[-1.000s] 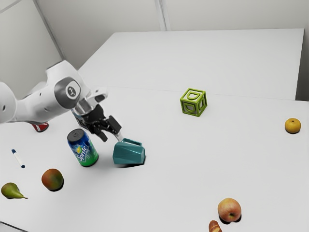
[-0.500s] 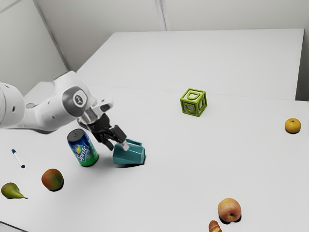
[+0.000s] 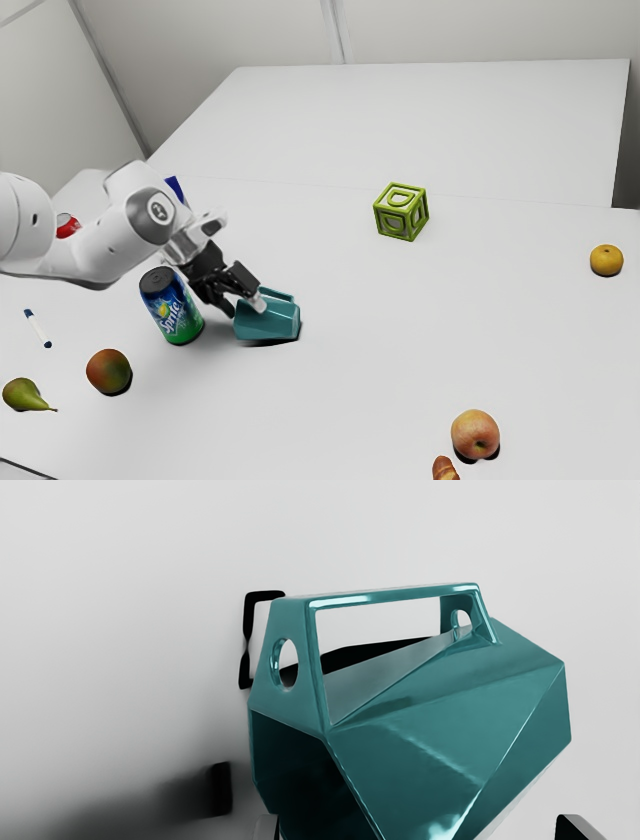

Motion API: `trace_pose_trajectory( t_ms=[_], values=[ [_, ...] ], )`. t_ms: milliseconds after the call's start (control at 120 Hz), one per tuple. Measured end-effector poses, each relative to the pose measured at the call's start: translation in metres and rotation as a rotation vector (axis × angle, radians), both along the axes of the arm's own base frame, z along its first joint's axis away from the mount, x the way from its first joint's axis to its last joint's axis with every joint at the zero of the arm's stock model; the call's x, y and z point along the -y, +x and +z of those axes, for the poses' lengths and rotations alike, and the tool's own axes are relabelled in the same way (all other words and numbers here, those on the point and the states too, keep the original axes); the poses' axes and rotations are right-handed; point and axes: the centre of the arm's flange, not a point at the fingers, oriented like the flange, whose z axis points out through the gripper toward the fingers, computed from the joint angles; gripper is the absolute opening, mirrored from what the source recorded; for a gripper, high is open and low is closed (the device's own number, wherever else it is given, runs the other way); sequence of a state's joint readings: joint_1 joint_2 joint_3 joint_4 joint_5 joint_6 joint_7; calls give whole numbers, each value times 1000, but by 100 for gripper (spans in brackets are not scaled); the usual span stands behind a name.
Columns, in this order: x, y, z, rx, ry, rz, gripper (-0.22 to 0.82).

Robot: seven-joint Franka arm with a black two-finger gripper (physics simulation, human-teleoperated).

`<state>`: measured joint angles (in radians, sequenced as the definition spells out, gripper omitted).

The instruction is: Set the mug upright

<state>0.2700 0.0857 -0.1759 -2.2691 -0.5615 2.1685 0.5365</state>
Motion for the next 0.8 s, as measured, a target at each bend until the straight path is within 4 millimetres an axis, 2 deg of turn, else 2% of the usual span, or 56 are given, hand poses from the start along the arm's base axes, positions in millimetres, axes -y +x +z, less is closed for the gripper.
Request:
trace_pose_trajectory(
  t_ms=[108,217,400,800],
  values=[
    [3,0,-8,-14,-13,0,60],
    [0,1,-9,-13,-23,12,60],
    [-1,2,-7,-4,-52,32,44],
    [-1,0,1,-5,-112,34,21]
  ],
)
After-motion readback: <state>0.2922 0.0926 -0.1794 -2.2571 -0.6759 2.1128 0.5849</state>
